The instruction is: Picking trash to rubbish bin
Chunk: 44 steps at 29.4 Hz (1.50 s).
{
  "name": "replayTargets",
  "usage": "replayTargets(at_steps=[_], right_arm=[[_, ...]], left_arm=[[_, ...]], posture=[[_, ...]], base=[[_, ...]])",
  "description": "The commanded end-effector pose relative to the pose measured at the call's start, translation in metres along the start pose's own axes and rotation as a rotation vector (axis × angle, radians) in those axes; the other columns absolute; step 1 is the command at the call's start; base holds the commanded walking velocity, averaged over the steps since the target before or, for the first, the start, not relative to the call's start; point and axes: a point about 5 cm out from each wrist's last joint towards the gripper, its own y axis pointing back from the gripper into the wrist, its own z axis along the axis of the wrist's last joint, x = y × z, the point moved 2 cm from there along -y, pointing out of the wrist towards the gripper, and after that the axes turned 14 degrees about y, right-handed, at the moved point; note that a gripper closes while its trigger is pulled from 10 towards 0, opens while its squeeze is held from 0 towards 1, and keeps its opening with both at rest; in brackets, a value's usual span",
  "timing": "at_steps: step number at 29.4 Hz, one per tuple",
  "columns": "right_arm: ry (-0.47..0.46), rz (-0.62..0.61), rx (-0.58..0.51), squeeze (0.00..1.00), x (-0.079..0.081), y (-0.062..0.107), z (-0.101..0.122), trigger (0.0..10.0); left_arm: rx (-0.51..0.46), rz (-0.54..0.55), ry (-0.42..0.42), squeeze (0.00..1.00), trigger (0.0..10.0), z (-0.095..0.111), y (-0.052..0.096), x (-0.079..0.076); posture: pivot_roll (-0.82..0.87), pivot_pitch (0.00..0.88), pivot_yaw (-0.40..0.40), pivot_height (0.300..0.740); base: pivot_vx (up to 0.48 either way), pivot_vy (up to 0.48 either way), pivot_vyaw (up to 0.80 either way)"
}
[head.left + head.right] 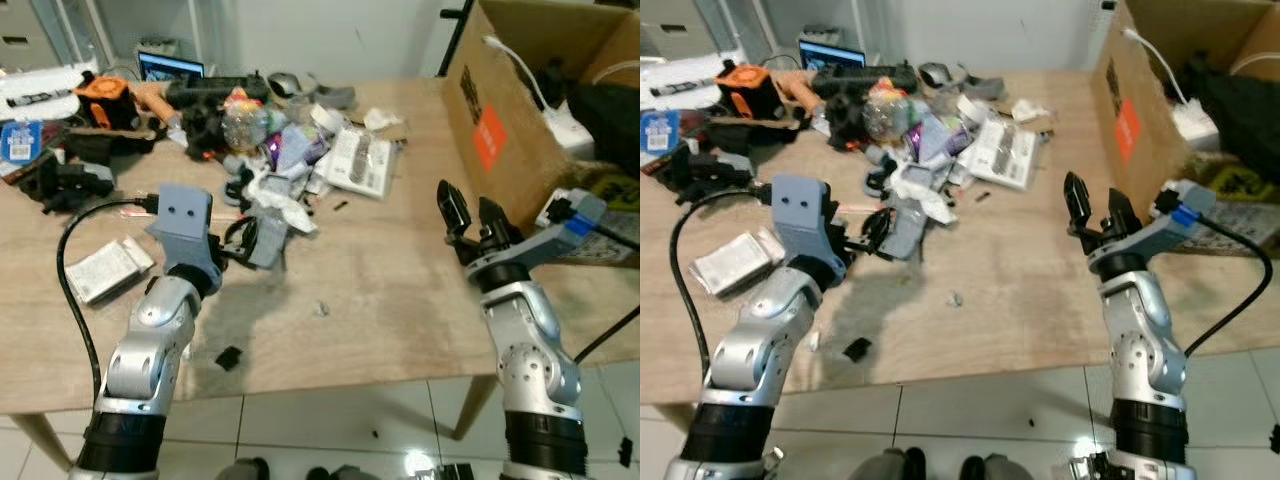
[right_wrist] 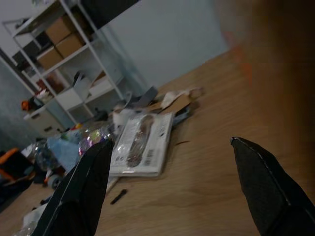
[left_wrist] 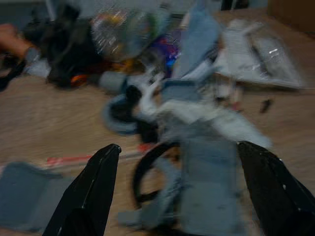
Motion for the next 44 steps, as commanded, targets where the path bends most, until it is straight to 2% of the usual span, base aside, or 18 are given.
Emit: replayTargets(at_steps=[1,8,12,15,18,25,30,32,36,37,44], right_arm=[[-0.001,-0.011,0.010,0.00,-0.002,0.003,-0.002,10.0],[0.001,-0.011,0.007,0.00,-0.002,0.002,0.000,10.0],[0.000,-0.013,0.010,0.00,-0.003,0.002,-0.001,10.0],[-0.001,-0.013,0.010,0.00,-0.003,0.002,-0.001,10.0],[-0.002,-0.013,0.012,0.00,-0.003,0.001,-0.001,10.0],[-0.001,-0.017,0.013,0.00,-0.004,0.001,-0.001,10.0],[0.001,-0.017,0.009,0.00,-0.004,0.002,0.000,10.0],[0.003,-0.017,0.007,0.00,-0.005,0.000,0.000,10.0],[0.020,-0.012,-0.035,0.00,-0.003,0.000,0.007,10.0],[0.020,-0.001,-0.094,0.00,-0.001,-0.003,0.015,10.0],[0.009,0.080,-0.101,0.00,0.011,-0.003,0.016,10.0]], left_arm=[[0.012,0.010,0.007,0.00,10.0,-0.003,0.002,0.003],[0.014,0.003,0.031,0.00,10.0,-0.003,0.000,0.001],[0.023,-0.014,-0.022,0.00,10.0,-0.003,0.000,-0.002],[0.030,-0.012,-0.031,0.00,10.0,-0.003,0.001,-0.001],[0.039,-0.009,-0.062,0.00,10.0,-0.004,0.000,-0.001],[0.031,0.016,-0.012,0.00,10.0,-0.005,-0.001,0.002],[0.030,0.020,-0.011,0.00,10.0,-0.004,-0.001,0.003],[0.031,0.024,-0.016,0.00,10.0,-0.004,-0.002,0.003],[0.027,0.027,-0.013,0.00,10.0,-0.004,0.000,0.003],[0.026,0.026,-0.019,0.00,10.0,-0.004,-0.002,0.003],[0.027,0.014,-0.038,0.00,10.0,-0.006,-0.001,0.001]], posture=[[0.04,0.217,-0.012,0.740],[0.03,0.214,-0.011,0.740],[0.03,0.220,-0.011,0.740],[0.03,0.220,-0.011,0.740],[0.04,0.230,-0.013,0.740],[0.04,0.236,-0.011,0.740],[0.03,0.215,-0.009,0.740],[0.04,0.237,-0.012,0.740],[0.04,0.225,-0.010,0.740],[0.03,0.226,-0.012,0.740],[0.03,0.222,-0.013,0.740]], base=[[0.000,0.000,0.00],[0.000,0.000,0.00],[0.000,0.000,0.00],[0.000,0.000,0.00],[0.000,-0.480,0.00],[0.000,-0.206,0.00],[0.000,0.000,0.00],[0.000,0.000,0.00],[0.000,0.000,0.00],[0.000,0.000,0.00],[0.000,0.000,0.00]])
